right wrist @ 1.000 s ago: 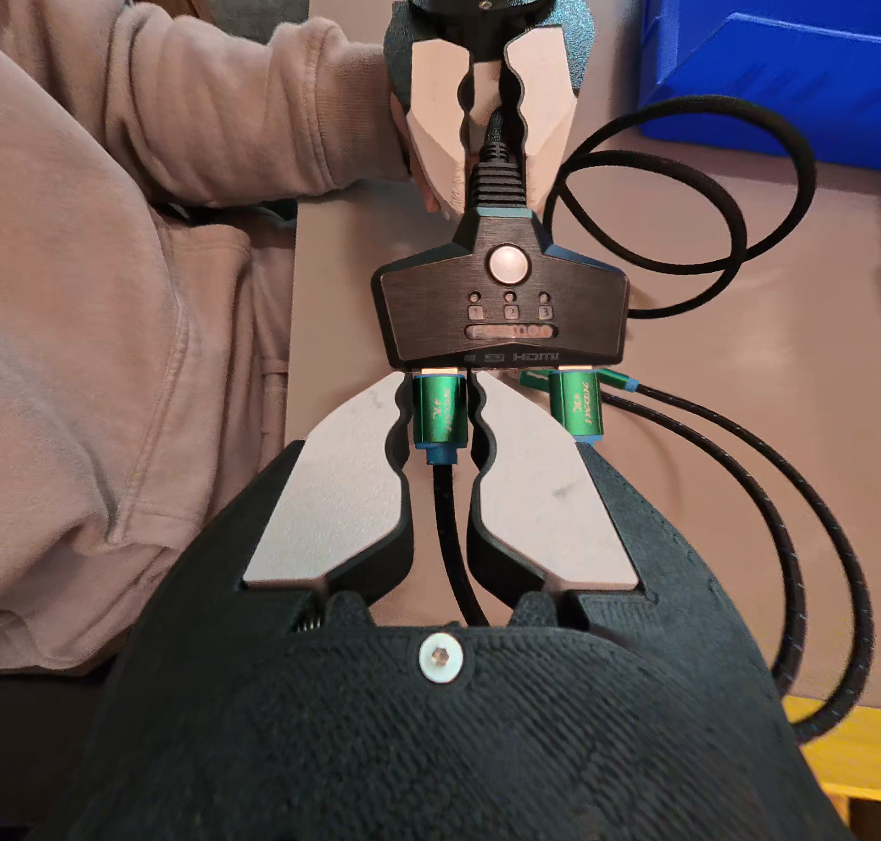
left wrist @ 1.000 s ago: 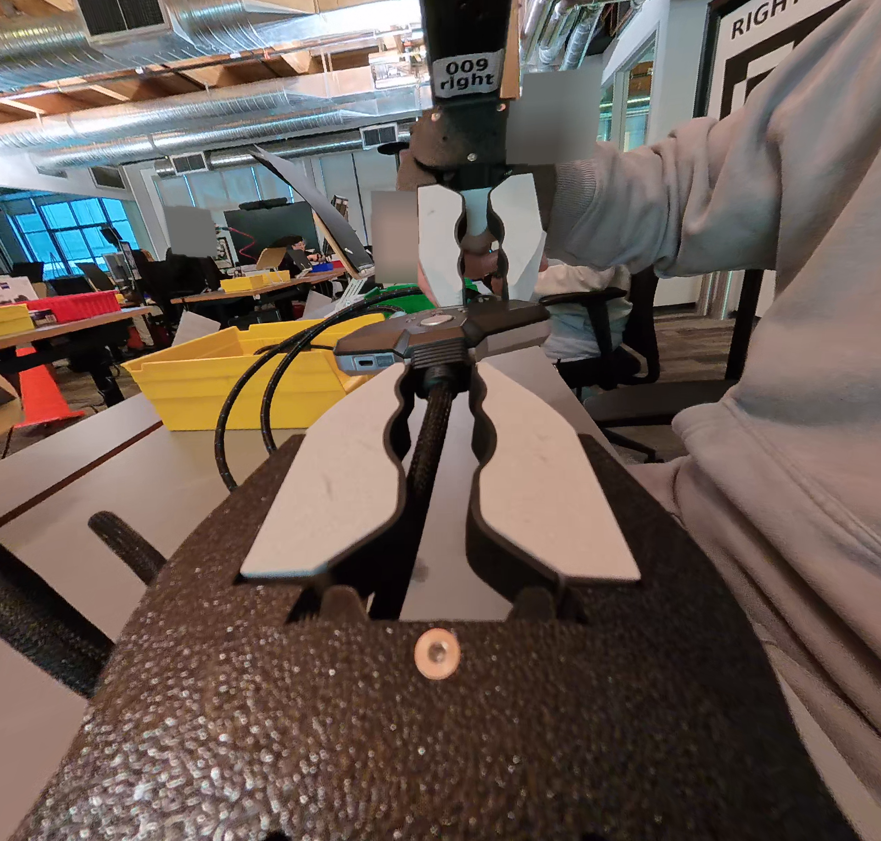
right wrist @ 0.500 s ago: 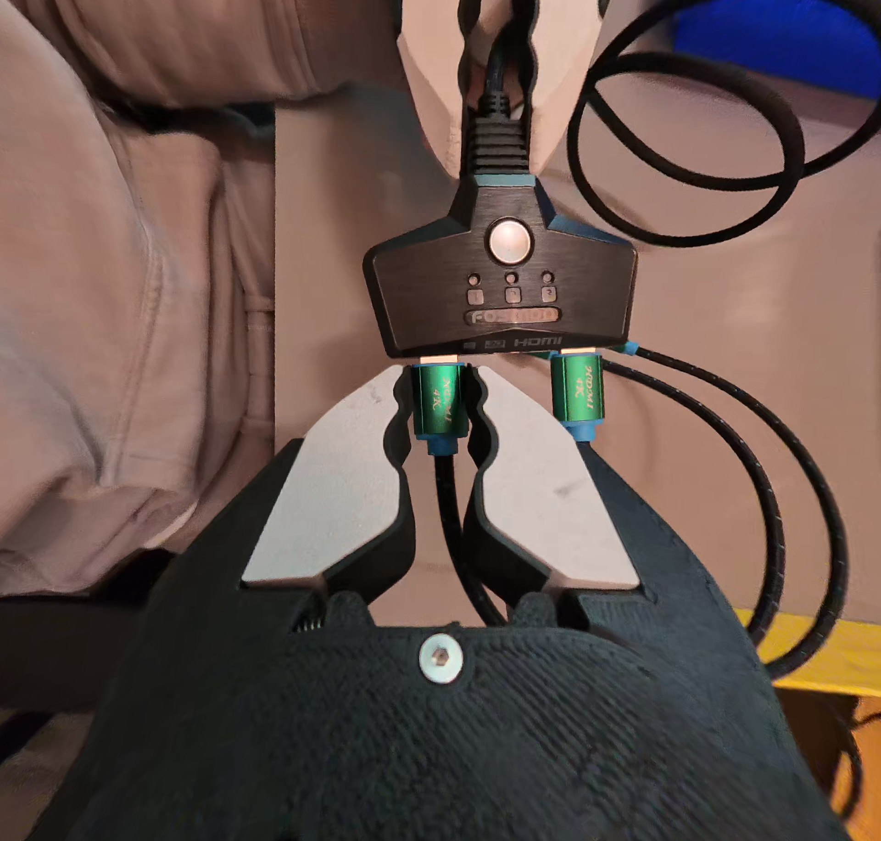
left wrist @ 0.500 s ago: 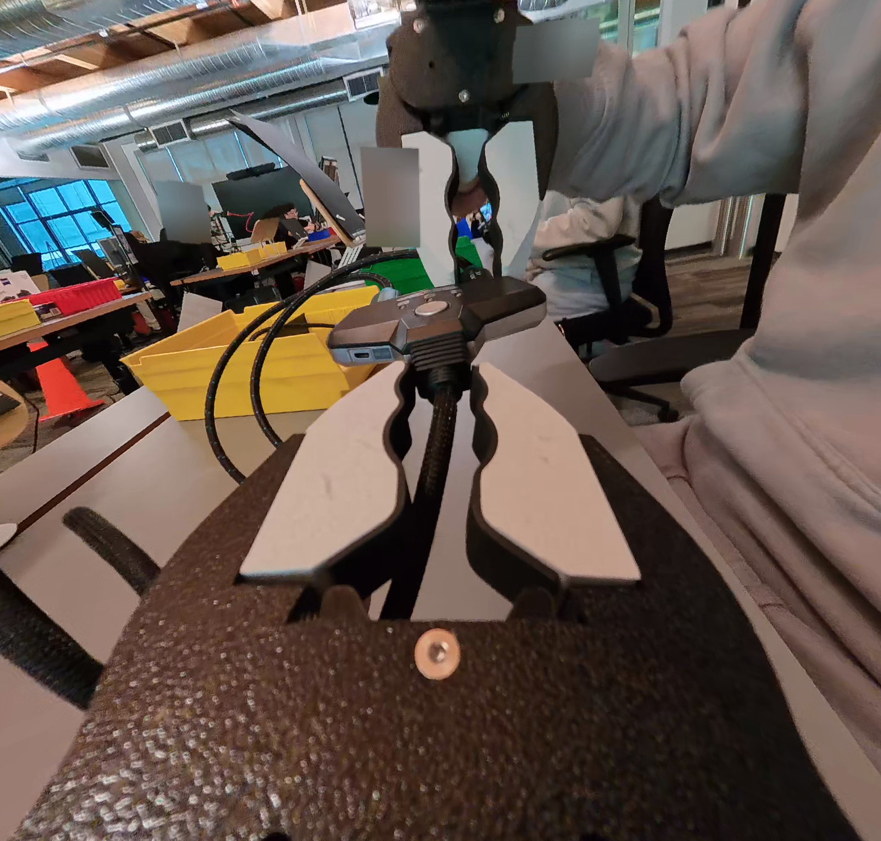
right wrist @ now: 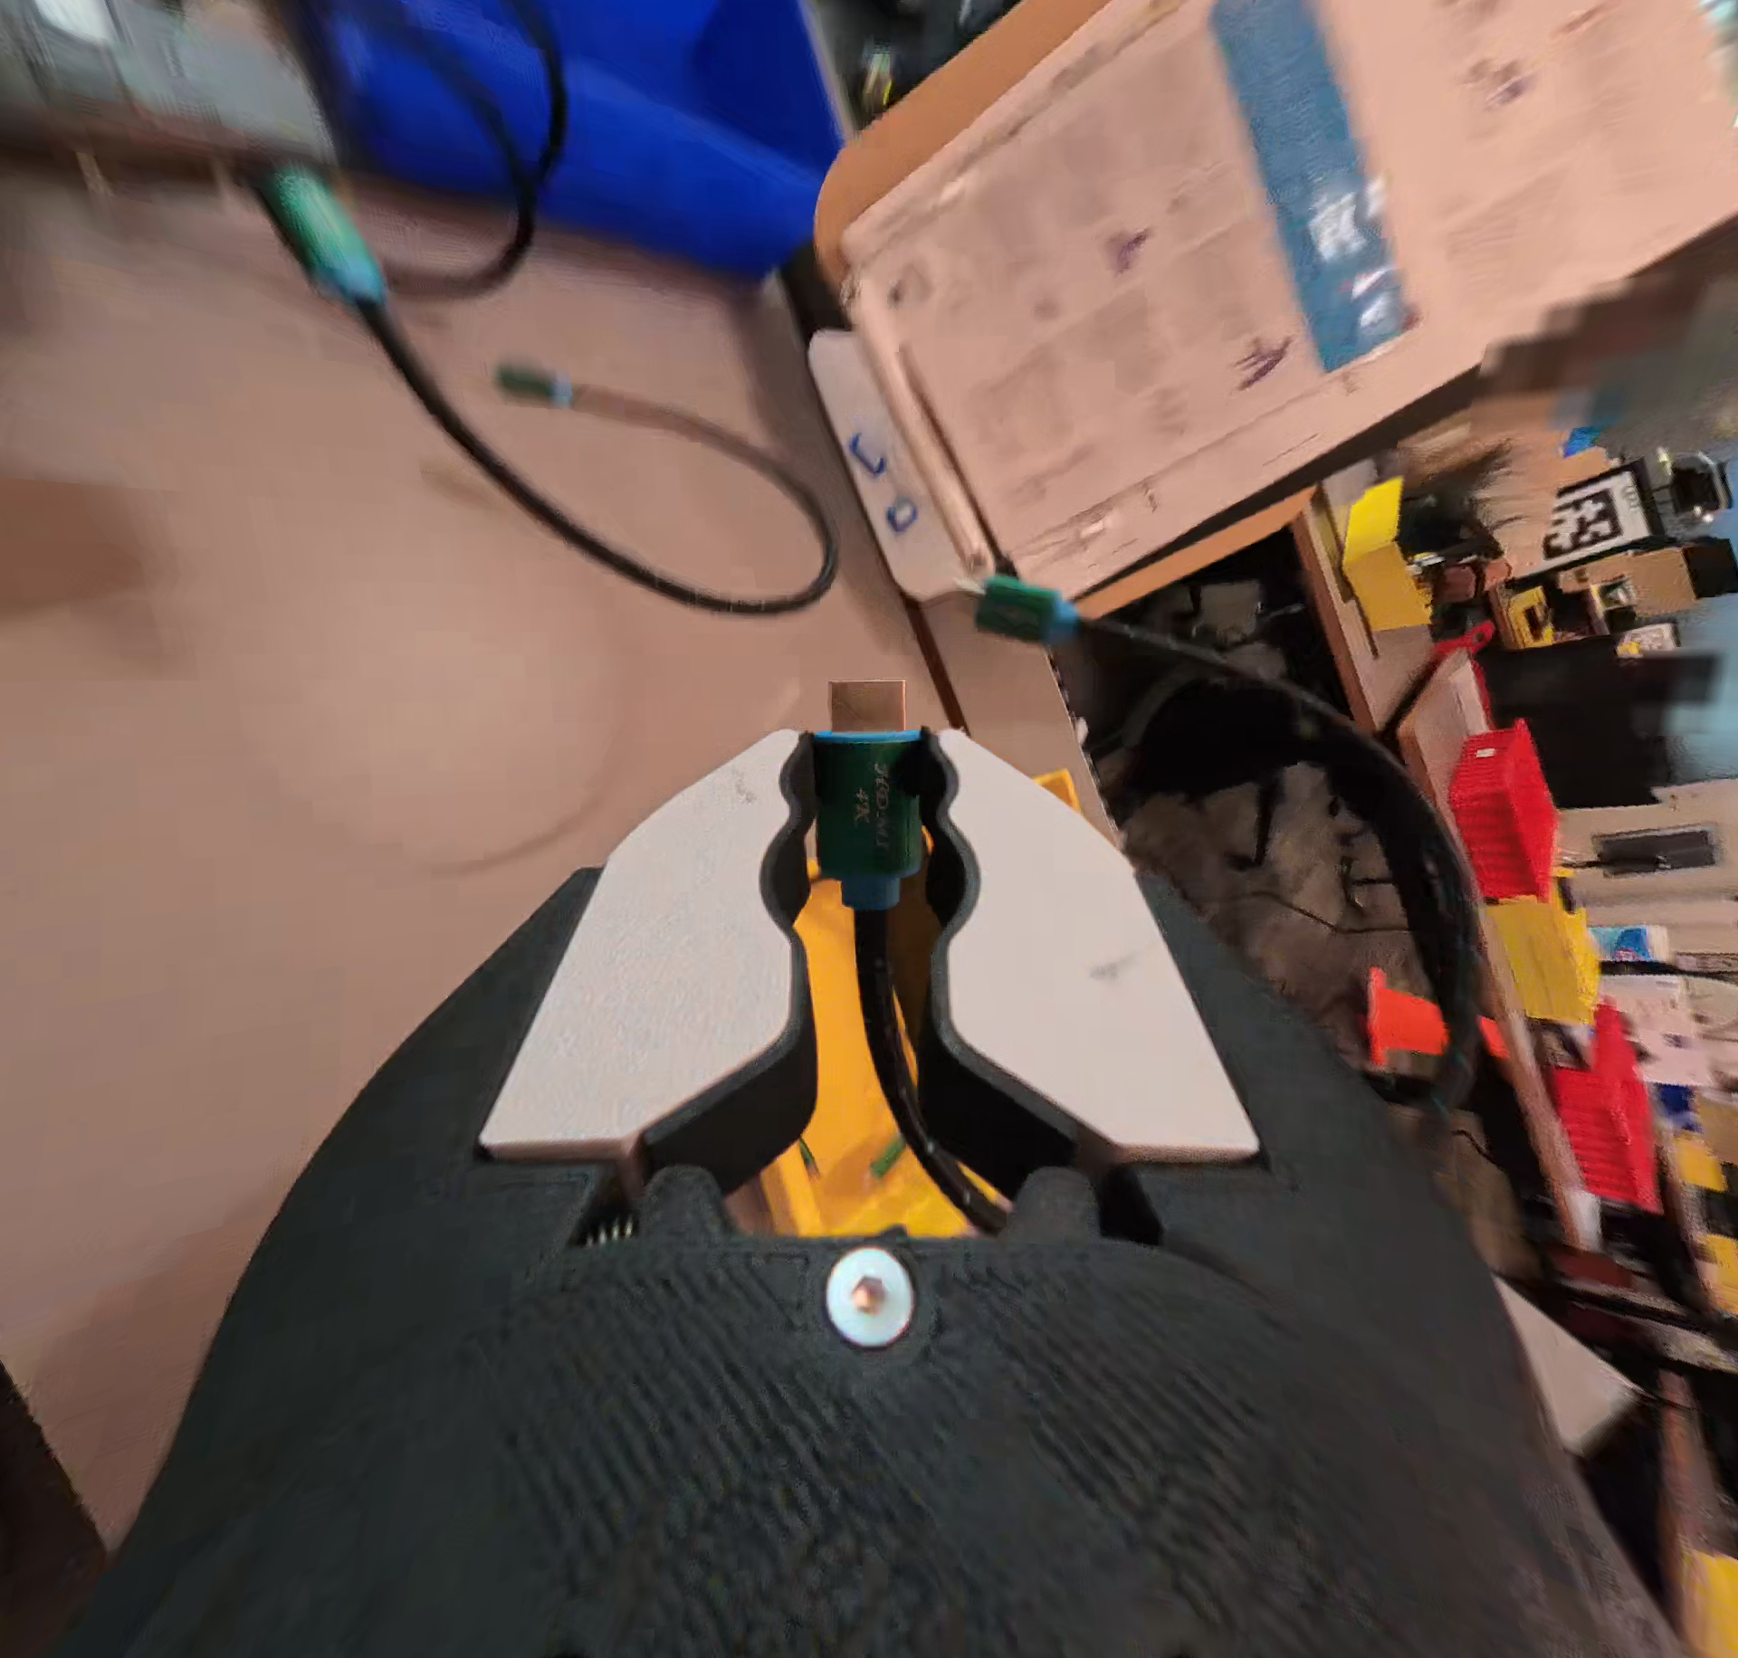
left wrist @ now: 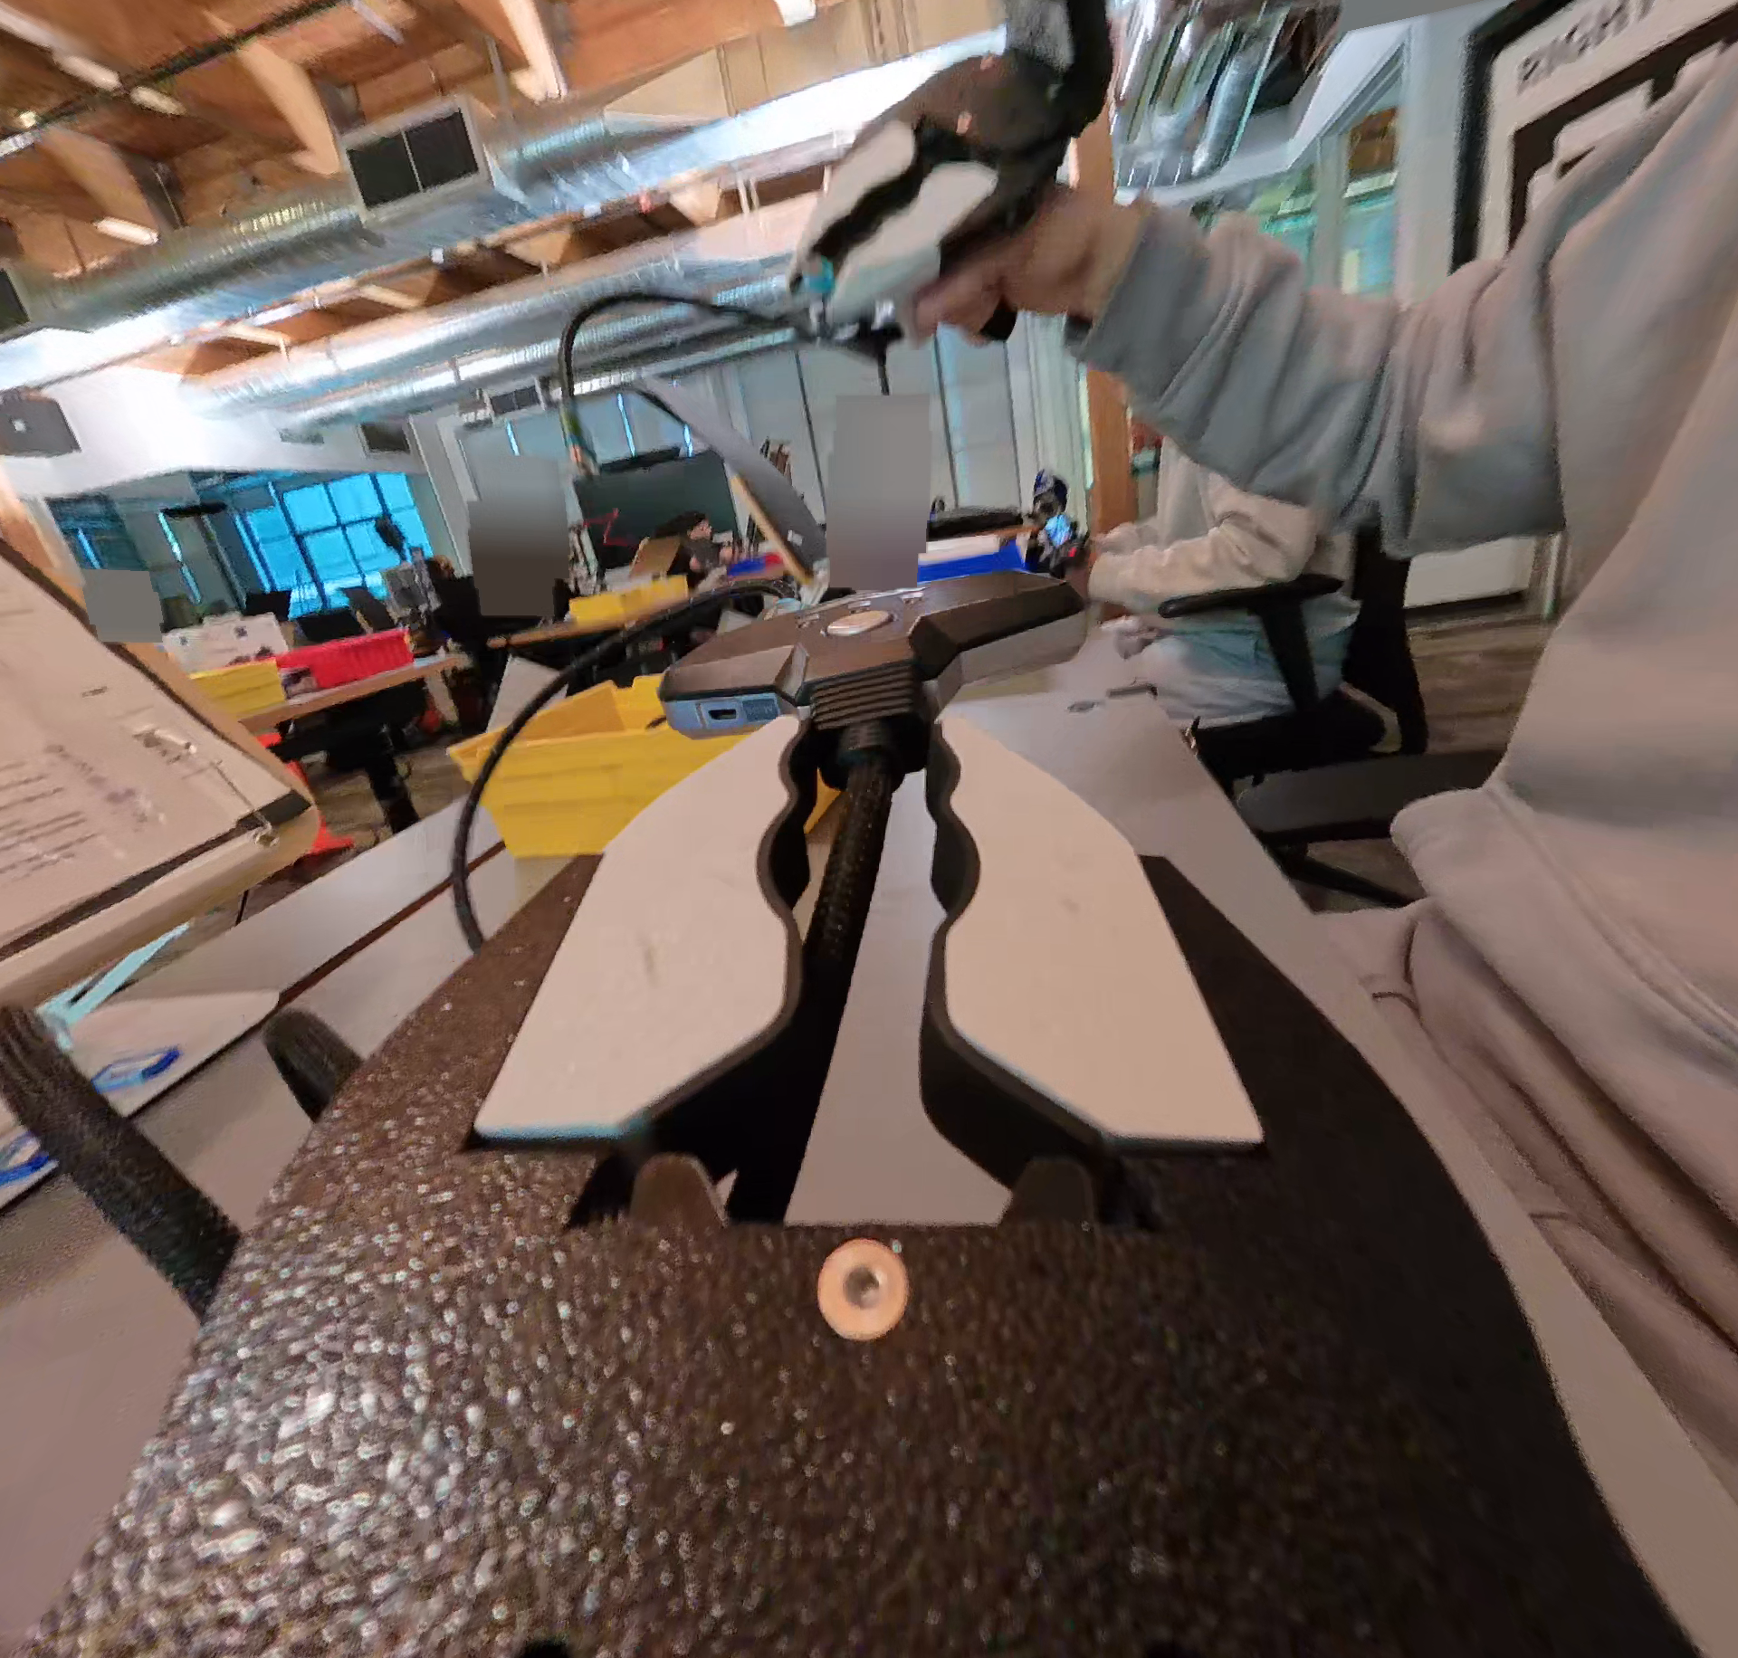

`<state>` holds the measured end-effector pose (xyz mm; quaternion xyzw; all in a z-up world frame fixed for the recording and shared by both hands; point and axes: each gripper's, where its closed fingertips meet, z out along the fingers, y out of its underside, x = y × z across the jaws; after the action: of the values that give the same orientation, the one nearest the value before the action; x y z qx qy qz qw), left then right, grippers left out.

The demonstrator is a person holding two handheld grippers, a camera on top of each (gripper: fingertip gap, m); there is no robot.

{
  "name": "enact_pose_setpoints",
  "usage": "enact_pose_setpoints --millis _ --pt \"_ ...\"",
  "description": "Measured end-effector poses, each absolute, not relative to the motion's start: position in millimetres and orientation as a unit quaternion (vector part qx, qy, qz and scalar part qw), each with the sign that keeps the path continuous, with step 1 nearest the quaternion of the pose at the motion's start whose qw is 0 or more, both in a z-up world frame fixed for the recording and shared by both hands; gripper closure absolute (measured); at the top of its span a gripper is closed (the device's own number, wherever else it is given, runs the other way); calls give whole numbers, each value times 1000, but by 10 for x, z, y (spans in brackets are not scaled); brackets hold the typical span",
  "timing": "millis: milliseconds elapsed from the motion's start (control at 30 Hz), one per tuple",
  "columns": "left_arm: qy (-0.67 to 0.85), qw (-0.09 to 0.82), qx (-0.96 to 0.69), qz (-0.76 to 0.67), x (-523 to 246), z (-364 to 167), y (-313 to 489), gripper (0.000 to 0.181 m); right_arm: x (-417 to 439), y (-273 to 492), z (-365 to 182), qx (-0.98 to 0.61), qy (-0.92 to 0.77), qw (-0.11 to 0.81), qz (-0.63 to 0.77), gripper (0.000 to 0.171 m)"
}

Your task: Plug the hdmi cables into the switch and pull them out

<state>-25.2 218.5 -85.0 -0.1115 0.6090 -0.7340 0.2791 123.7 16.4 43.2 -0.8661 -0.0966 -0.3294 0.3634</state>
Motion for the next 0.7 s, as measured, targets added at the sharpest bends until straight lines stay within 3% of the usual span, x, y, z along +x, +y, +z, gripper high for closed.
enact_pose_setpoints --millis 33,100,233,367,500,700 --pt "622 280 -115 -723 -228 -885 2152 160 1213 191 513 -851 -86 405 -323 150" --pt "641 275 -113 -707 -210 -938 2062 159 1158 220 469 -845 -89 436 -298 150" --pt "639 266 -113 -713 -197 -983 2044 159 1578 -87 13 -872 -106 297 -373 150" --pt "632 270 -124 -716 -200 -980 2153 159 2047 -517 -412 -882 -68 252 -392 150" --pt "627 272 -132 -718 -200 -984 2226 160 2275 -786 -828 -894 -36 275 -353 150" --pt "620 257 -128 -730 -200 -978 2184 159 2454 -608 -1325 -892 -8 329 -309 150"
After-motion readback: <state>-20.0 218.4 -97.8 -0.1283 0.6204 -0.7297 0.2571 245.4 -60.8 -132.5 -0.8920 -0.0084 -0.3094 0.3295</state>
